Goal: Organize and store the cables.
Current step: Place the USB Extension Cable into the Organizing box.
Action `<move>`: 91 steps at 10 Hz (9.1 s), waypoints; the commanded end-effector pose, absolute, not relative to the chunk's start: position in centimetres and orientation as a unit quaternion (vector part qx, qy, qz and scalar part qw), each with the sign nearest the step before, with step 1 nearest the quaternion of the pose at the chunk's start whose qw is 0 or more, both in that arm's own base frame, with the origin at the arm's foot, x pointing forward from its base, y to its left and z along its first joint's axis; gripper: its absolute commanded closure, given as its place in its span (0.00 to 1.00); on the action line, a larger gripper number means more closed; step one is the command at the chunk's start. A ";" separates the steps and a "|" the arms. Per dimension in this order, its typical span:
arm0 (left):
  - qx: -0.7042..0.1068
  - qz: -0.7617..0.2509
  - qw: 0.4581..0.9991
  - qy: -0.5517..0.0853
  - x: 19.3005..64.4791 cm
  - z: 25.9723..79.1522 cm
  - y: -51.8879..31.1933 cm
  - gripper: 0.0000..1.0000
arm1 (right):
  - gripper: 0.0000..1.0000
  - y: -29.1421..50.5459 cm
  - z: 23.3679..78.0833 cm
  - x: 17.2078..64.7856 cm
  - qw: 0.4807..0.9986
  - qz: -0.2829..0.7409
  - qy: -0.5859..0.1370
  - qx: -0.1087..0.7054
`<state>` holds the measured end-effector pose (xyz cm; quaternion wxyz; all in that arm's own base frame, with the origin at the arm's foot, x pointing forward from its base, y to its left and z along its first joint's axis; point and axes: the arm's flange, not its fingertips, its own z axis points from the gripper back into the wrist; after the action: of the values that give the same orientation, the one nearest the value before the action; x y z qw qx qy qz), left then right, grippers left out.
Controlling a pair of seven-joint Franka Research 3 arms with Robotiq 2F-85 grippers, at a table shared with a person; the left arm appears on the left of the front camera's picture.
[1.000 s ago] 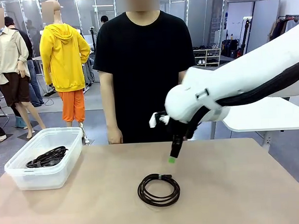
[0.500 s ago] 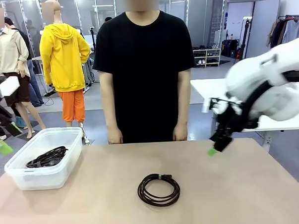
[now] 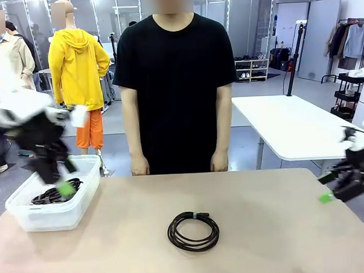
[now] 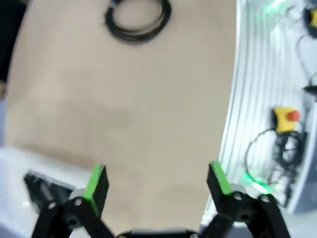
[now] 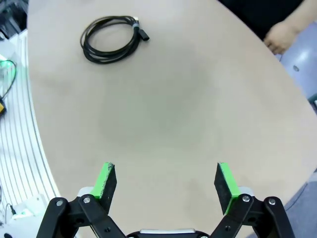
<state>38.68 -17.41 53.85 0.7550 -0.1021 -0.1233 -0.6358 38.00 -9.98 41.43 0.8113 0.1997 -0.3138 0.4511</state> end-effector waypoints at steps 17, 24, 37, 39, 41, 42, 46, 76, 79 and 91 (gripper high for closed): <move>-0.069 -0.685 0.725 -0.038 47.8 47.1 -34.7 0.00 | 0.00 -24.6 40.2 27.9 0.725 0.484 -0.413 0.263; -0.002 -0.699 0.715 -0.015 51.7 42.1 -45.0 0.00 | 0.00 -24.6 40.2 27.9 0.725 0.484 -0.413 0.263; -0.002 -0.715 0.698 0.026 55.8 31.0 -48.1 0.83 | 0.00 -24.6 40.2 27.9 0.725 0.484 -0.413 0.263; -0.001 -0.716 0.697 0.027 55.7 31.1 -48.0 1.00 | 0.00 -24.6 40.2 27.9 0.725 0.484 -0.413 0.263; -0.002 -0.717 0.697 0.024 55.5 31.4 -48.0 1.00 | 0.00 -24.6 40.2 27.9 0.725 0.484 -0.413 0.263; -0.005 -0.715 0.699 0.020 55.4 31.6 -47.9 1.00 | 0.00 -24.6 40.2 27.9 0.725 0.484 -0.413 0.263; -0.012 -0.690 0.722 -0.035 54.9 38.5 -45.7 1.00 | 0.00 -24.6 40.2 27.9 0.725 0.484 -0.413 0.263; 0.012 -0.450 0.862 -0.234 56.6 48.6 2.7 0.85 | 0.00 -24.6 40.2 27.9 0.725 0.484 -0.413 0.263; -0.012 -0.421 0.884 -0.203 59.3 45.1 4.0 0.85 | 0.00 -24.6 40.2 27.9 0.725 0.484 -0.413 0.263; 0.014 -0.395 0.902 -0.173 59.6 45.3 3.5 0.00 | 0.00 -24.6 40.2 27.9 0.725 0.484 -0.413 0.263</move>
<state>60.02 3.70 44.73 0.8968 0.0094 -0.1837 -0.4025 28.29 -24.72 40.22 0.7297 0.2662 -0.4101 0.4780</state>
